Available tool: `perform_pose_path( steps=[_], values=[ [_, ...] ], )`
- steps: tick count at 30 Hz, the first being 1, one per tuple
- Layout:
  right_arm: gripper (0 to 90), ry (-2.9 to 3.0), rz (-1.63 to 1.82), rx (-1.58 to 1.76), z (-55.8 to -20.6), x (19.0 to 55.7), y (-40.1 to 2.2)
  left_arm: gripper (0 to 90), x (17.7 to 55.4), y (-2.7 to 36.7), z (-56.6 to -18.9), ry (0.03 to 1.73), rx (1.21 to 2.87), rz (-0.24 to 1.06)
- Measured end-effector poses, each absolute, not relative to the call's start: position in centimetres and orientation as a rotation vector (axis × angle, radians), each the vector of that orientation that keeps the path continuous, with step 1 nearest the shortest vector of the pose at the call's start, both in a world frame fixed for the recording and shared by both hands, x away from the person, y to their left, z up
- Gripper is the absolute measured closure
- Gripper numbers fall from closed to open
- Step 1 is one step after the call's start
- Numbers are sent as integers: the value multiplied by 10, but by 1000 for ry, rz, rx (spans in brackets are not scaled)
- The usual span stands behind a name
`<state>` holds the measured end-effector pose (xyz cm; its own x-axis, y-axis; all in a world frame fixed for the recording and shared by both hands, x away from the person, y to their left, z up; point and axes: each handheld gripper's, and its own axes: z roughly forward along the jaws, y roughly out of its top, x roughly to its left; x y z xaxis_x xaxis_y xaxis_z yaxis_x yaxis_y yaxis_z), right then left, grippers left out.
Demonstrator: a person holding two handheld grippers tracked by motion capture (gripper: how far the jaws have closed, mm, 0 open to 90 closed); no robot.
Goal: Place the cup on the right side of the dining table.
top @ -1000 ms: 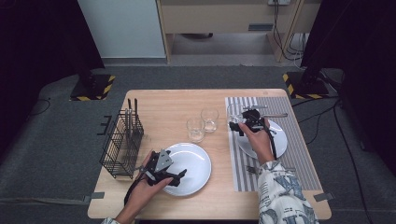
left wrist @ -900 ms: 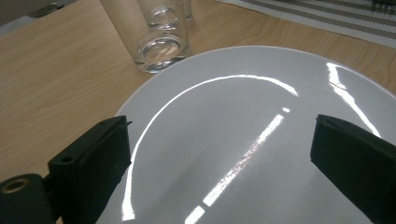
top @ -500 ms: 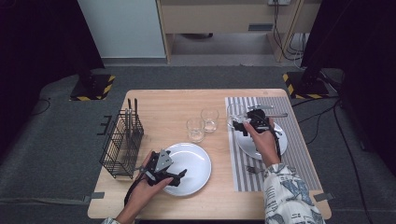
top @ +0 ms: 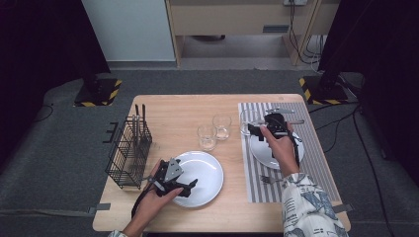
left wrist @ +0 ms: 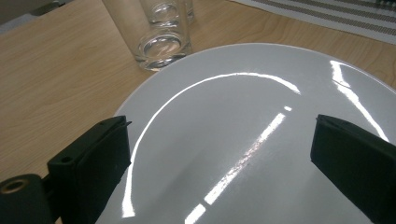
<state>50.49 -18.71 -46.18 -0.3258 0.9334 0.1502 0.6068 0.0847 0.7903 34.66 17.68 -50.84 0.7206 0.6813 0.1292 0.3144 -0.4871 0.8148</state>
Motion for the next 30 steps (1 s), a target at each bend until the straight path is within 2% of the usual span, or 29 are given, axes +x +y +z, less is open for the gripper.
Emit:
perform_pose_path(
  steps=[16, 30],
  values=[
    [37, 1951, 1189, 1524, -453, 498, -181, 35, 346, 177, -509, 759, 2104, 573],
    [37, 1950, 1213, 1508, -452, 478, -185, 34, 348, 177, -510, 769, 2110, 573]
  ],
)
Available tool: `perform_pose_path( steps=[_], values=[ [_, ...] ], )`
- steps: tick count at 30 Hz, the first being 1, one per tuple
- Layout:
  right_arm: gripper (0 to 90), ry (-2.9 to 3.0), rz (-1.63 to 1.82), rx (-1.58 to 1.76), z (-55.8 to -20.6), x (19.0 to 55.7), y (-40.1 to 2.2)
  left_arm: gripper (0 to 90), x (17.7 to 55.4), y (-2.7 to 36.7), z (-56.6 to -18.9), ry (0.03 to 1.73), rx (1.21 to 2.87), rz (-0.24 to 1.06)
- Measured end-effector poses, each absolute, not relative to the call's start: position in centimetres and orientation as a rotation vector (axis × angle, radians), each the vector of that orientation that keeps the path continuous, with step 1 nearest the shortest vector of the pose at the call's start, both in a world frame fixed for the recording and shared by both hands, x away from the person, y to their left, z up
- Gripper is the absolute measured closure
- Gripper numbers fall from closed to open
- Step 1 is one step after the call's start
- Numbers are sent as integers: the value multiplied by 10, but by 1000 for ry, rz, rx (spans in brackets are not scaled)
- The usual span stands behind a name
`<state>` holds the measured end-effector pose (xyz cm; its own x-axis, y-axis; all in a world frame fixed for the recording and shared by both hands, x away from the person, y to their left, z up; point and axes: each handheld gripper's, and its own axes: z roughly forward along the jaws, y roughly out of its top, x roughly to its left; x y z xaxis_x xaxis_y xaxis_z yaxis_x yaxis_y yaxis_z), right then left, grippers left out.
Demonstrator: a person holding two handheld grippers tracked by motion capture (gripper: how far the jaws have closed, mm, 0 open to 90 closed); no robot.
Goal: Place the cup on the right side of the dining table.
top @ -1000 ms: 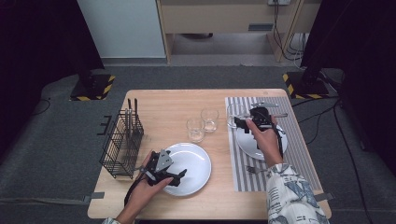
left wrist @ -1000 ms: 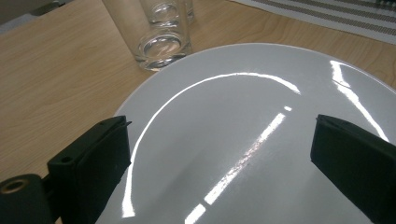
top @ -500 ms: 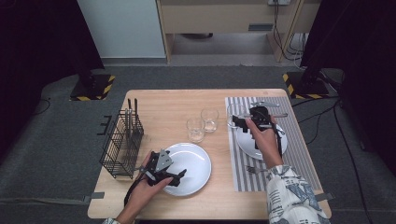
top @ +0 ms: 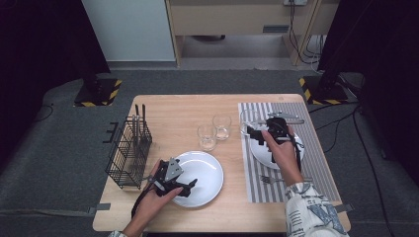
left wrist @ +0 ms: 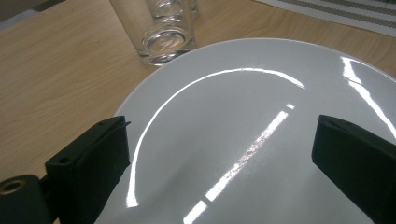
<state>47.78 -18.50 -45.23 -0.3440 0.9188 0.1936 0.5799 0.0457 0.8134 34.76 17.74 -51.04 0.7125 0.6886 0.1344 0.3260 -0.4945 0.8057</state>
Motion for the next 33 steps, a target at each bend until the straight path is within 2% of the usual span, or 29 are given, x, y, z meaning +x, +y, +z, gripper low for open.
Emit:
perform_pose_path(
  steps=[33],
  values=[
    [39, 1994, 1237, 1404, -450, 443, -159, 39, 349, 180, -511, 775, 2108, 571]
  ],
)
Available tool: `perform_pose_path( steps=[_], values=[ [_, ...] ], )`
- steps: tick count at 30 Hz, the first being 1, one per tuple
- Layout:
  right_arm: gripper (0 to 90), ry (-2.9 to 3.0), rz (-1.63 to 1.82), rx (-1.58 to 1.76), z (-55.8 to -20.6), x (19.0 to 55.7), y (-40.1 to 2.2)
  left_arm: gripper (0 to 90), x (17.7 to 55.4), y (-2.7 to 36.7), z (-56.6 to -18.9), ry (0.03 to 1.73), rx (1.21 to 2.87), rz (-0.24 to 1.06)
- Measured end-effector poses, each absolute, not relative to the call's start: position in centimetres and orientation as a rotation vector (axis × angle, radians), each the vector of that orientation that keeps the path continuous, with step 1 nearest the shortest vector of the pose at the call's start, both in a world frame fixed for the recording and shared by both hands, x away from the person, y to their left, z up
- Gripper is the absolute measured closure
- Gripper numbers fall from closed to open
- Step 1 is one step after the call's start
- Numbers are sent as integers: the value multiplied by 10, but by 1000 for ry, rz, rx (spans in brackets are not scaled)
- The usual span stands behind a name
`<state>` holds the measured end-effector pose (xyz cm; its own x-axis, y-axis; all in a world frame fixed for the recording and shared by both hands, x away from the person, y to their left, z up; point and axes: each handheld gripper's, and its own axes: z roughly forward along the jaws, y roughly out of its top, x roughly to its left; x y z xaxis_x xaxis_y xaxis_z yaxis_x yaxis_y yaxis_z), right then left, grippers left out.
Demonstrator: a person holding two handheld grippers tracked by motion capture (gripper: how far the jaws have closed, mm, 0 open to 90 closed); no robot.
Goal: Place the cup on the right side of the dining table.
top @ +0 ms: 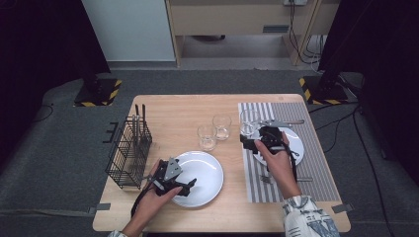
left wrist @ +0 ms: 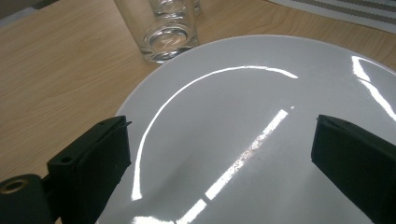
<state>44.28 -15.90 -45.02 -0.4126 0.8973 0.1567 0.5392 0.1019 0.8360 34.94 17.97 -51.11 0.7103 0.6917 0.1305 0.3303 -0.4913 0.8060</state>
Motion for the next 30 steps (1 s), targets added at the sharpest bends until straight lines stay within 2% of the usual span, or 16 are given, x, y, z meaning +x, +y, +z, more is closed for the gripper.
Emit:
perform_pose_path(
  steps=[30],
  values=[
    [54, 2196, 1246, 1176, -482, 380, -86, 33, 346, 184, -514, 742, 2148, 531]
  ],
)
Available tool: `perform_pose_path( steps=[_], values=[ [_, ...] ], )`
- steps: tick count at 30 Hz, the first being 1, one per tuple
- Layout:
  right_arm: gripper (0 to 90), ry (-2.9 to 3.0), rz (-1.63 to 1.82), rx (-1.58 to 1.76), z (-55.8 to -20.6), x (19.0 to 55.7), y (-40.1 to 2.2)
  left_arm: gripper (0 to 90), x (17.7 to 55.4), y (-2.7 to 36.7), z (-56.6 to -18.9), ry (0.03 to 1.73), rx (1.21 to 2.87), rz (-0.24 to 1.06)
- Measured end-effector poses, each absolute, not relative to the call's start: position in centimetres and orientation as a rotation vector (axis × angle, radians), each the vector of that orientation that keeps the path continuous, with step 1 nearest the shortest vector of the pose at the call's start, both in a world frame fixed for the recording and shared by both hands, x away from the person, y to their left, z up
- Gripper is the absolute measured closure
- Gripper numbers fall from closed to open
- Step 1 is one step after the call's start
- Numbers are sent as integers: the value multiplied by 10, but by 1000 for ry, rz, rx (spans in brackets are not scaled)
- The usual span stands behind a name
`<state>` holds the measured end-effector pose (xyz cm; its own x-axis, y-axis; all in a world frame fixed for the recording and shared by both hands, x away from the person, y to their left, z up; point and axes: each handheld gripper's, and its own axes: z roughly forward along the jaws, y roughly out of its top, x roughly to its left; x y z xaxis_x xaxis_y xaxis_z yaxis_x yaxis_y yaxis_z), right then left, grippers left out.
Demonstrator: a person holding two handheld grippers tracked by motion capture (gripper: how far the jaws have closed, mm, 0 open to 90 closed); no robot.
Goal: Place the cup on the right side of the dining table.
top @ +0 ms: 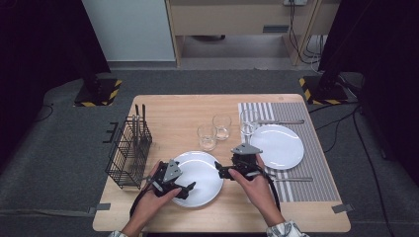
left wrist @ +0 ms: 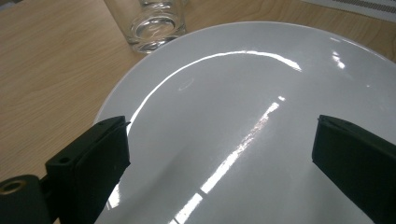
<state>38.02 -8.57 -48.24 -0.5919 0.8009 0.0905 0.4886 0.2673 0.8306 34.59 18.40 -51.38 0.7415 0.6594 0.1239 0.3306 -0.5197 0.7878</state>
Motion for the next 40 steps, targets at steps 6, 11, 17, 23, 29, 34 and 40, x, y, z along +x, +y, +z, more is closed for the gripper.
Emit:
perform_pose_path(
  steps=[6, 11, 17, 23, 29, 34, 40],
  values=[
    [65, 2234, 1273, 1154, -494, 373, -72, 33, 342, 192, -511, 732, 2153, 521],
    [51, 2287, 1276, 1133, -501, 372, -59, 33, 341, 197, -510, 752, 2156, 532],
    [45, 2299, 1291, 1111, -509, 374, -47, 33, 335, 200, -510, 736, 2188, 527],
    [45, 2300, 1277, 1093, -517, 377, -36, 33, 330, 203, -510, 740, 2200, 520],
    [66, 2290, 1254, 1091, -525, 383, -27, 36, 333, 205, -511, 777, 2203, 544],
    [64, 2278, 1260, 1080, -525, 386, -19, 36, 335, 205, -511, 788, 2193, 557],
    [59, 2266, 1239, 1005, -525, 384, -14, 36, 336, 205, -511, 790, 2184, 565]
  ],
)
